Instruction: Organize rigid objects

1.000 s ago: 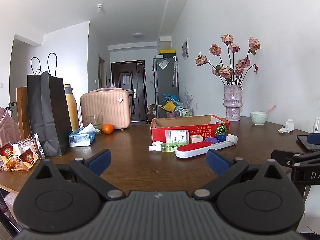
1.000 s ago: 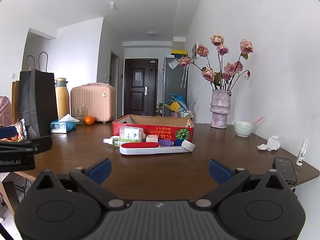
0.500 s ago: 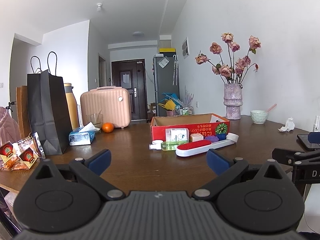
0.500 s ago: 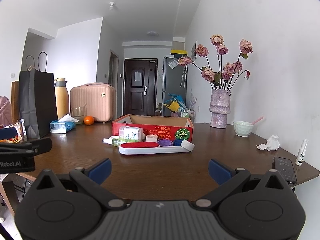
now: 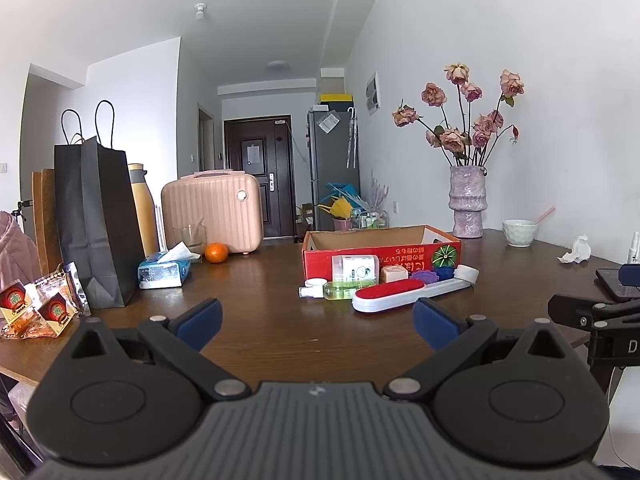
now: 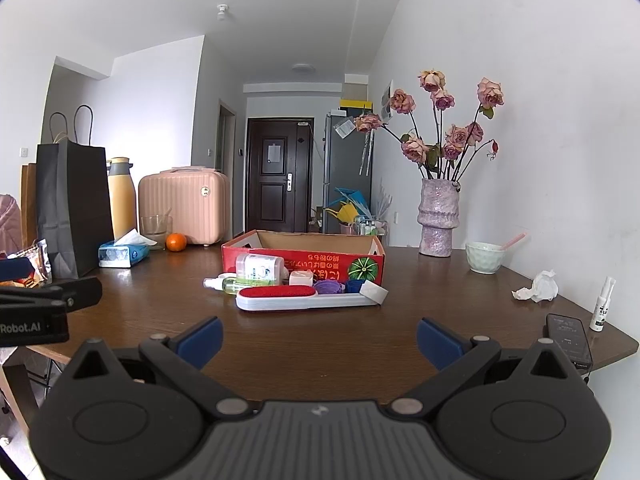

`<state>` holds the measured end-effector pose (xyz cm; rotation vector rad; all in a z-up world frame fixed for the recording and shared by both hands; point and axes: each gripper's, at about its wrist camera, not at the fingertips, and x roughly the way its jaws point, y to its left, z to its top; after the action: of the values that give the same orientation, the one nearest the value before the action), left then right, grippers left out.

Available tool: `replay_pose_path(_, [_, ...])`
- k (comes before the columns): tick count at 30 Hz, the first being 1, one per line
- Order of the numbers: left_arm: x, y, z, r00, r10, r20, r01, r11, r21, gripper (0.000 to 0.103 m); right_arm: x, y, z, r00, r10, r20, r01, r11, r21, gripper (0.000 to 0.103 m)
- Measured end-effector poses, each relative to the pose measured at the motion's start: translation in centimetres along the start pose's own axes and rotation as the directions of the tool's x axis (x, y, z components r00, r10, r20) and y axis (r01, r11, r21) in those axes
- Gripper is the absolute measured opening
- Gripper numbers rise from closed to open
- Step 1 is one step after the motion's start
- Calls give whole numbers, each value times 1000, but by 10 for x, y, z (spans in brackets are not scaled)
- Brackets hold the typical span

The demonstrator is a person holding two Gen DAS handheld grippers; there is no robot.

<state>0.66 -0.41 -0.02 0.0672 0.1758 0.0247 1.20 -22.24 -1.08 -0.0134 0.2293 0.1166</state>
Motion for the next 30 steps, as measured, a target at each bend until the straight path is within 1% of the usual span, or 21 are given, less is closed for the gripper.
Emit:
replay_pose_path(4, [18,-1,4,1000,15,22,-15,1000,14,103,13,-6,3,1000,-12,19,12,1000,20,103])
replay_pose_path(6, [34,-3,6,1000,18,18,-18,1000,24,103,26,-11,5,999,-36,23,35,999,23,103])
replay_pose_path(8, [52,-5,8,1000,14,-10,-14,1000,20,103,43,-18,6,998,-55,18,54,998,30,103])
replay_pose_path(11, [77,-7,9,999,-17,-48,17,1000,-14,103,69,-32,8,997,-80,-3,80,996,49,103])
replay_pose_path(13, [92,-10,9,998,-7,-60,6,1000,-22,103,86,-39,9,997,-81,-17,81,996,45,103])
replay_pose_path(16, [111,-17,10,998,22,-57,-21,1000,11,103,107,-50,11,997,-70,-23,71,997,28,103])
replay_pose_path(19, [133,-28,14,997,38,-66,-35,998,47,103,131,-64,15,997,-65,-31,66,997,35,103])
replay_pose_path(21, [151,-32,16,995,46,-87,-42,998,46,103,148,-72,18,998,-46,-52,48,998,43,103])
replay_pose_path(24, [179,-35,21,990,57,-133,-56,998,15,103,174,-85,21,996,-2,-85,6,999,52,103])
replay_pose_path(27, [205,-39,23,982,79,-171,-77,997,15,103,195,-99,23,996,23,-91,-17,997,69,103])
replay_pose_path(30, [229,-43,26,976,82,-200,-77,997,29,103,217,-113,24,995,50,-89,-41,995,96,103])
